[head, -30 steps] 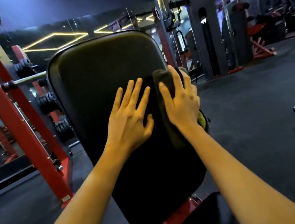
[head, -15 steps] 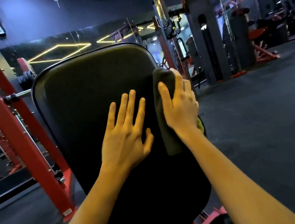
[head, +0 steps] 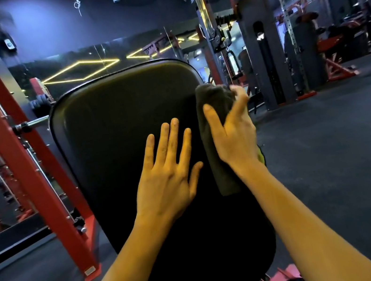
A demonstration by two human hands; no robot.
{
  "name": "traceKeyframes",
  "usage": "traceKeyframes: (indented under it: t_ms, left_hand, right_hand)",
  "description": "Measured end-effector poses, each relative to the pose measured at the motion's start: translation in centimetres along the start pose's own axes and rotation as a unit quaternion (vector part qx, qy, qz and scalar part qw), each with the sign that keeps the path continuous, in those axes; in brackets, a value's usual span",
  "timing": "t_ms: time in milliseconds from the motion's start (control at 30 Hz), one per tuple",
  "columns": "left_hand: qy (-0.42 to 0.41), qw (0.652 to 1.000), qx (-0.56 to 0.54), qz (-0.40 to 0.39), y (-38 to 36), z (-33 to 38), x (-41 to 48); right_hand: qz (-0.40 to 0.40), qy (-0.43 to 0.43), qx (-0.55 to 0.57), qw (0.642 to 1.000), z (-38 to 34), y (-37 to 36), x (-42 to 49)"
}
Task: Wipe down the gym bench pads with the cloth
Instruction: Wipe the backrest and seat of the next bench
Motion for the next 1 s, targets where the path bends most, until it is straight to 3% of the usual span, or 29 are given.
traceKeyframes:
  t_ms: [67, 233, 367, 567, 733, 867, 1000]
  left_hand:
    - [0.004, 1.000, 0.001, 0.004, -0.1, 0.1, -0.1]
    - [0.004, 1.000, -0.002, 0.005, 0.0, 0.1, -0.1]
    - [0.002, 1.000, -0.015, 0.009, 0.6, -1.2, 1.0]
    - [0.011, 1.000, 0.003, 0.019, 1.5, -5.4, 3.6]
    - [0.014, 0.999, 0.017, 0.024, 2.4, -7.7, 3.2]
    - [0.026, 0.999, 0.015, 0.021, 3.2, -9.4, 3.1]
    - [0.029, 0.999, 0.005, 0.023, 3.9, -11.7, 2.2]
  right_hand:
    - [0.010, 0.002, 0.017, 1.000, 1.3, 1.0, -2.7]
    - [0.004, -0.018, -0.082, 0.996, 3.7, 2.8, -8.6]
    - [0.038, -0.043, -0.076, 0.995, 0.4, 1.1, -4.3]
    - [0.030, 0.076, -0.095, 0.992, -4.1, -1.6, 2.6]
    - [0.041, 0.059, -0.147, 0.987, -0.8, -0.2, -3.5]
    - [0.022, -0.003, -0.157, 0.987, -3.1, -1.3, -0.5]
    - [0.025, 0.036, -0.184, 0.982, -6.8, -3.0, 2.8]
Point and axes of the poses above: each hand's wrist, its own x-axis towards the middle knuckle, its own y-axis out of the back of the hand, z = x × y, the point moved 4 cm from there along x, towards the middle knuckle, and after that the axes turned 10 degrees about z, right-handed, at the moved point
